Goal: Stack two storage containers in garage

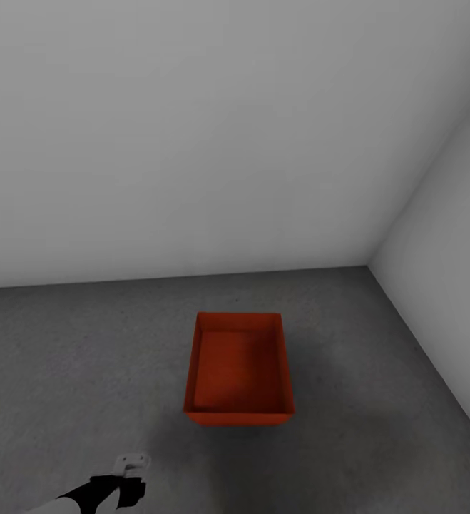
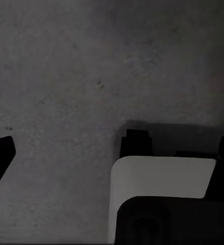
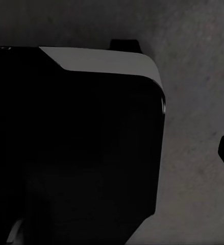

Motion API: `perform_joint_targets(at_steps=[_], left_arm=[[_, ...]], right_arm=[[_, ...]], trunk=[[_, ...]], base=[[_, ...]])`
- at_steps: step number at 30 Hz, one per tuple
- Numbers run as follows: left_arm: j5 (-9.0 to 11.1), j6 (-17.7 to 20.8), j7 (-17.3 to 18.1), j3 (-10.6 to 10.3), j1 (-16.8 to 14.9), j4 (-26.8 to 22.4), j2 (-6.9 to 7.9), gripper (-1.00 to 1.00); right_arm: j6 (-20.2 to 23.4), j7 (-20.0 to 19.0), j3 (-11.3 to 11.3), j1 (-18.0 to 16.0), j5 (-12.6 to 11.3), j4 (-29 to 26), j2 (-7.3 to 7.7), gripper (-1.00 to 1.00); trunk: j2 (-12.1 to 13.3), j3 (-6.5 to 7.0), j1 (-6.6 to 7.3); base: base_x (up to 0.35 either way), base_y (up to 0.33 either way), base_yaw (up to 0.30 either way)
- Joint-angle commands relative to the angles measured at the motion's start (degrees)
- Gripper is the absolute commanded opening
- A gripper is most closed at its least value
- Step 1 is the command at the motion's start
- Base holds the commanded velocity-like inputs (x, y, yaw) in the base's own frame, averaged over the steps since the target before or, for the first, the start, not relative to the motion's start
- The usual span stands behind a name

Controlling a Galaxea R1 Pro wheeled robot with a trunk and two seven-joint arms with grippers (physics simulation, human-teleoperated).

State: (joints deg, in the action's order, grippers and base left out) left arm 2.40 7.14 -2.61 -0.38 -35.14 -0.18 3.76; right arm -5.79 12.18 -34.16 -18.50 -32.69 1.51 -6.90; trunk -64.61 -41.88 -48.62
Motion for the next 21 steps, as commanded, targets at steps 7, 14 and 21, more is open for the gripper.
perform_joint_targets(at_steps=[7,14,21], left_arm=[[0.3,-1.8,-0.1,-0.1,2.5,0.0,0.22,1.0],[0.3,-2.6,-0.1,-0.1,4.3,0.0,0.71,1.0],[0.4,-3.8,-0.1,-0.1,4.6,0.0,1.57,1.0]], right_arm=[[-1.1,0.1,-0.5,1.7,-0.5,0.2,-0.05,1.0],[-1.4,0.0,-0.5,4.4,-0.5,0.2,0.01,1.0],[-2.7,0.0,-0.5,5.2,-0.5,0.2,-0.01,1.0]], trunk=[[0.0,0.6,0.0],[0.0,1.23,0.0],[0.0,1.86,0.0]], base=[[0.0,0.0,0.0],[0.0,0.0,0.0],[0.0,0.0,0.0]])
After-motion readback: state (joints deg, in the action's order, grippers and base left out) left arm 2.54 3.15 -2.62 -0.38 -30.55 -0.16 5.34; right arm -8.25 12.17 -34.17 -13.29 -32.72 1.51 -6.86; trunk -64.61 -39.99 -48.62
